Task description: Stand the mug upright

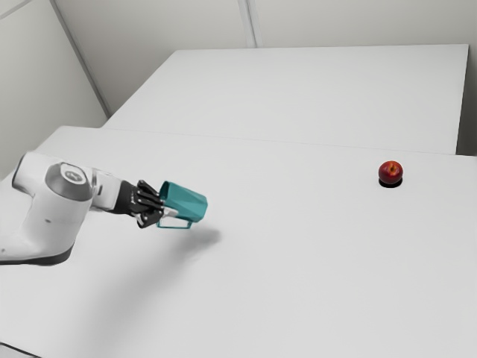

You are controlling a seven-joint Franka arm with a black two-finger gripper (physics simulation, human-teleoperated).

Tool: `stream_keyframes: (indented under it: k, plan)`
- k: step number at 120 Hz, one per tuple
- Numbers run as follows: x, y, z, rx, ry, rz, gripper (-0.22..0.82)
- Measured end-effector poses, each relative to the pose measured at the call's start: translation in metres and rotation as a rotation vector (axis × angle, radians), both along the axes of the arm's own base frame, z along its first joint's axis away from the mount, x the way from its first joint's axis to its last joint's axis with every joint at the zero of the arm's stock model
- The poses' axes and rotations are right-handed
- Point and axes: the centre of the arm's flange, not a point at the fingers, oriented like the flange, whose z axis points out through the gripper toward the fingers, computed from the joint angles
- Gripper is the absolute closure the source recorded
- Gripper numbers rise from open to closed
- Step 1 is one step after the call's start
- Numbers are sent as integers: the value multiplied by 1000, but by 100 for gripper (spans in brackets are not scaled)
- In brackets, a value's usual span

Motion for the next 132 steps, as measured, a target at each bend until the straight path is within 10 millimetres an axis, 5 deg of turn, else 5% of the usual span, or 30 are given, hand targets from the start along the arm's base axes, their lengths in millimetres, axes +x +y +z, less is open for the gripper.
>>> stream_keyframes:
  k: [33, 88, 132]
  plan:
    - [-17, 19, 45, 309, 142, -22, 79]
    - [-22, 19, 32, 349, 384, 362, 79]
    - [11, 0, 19, 283, 469, 579, 79]
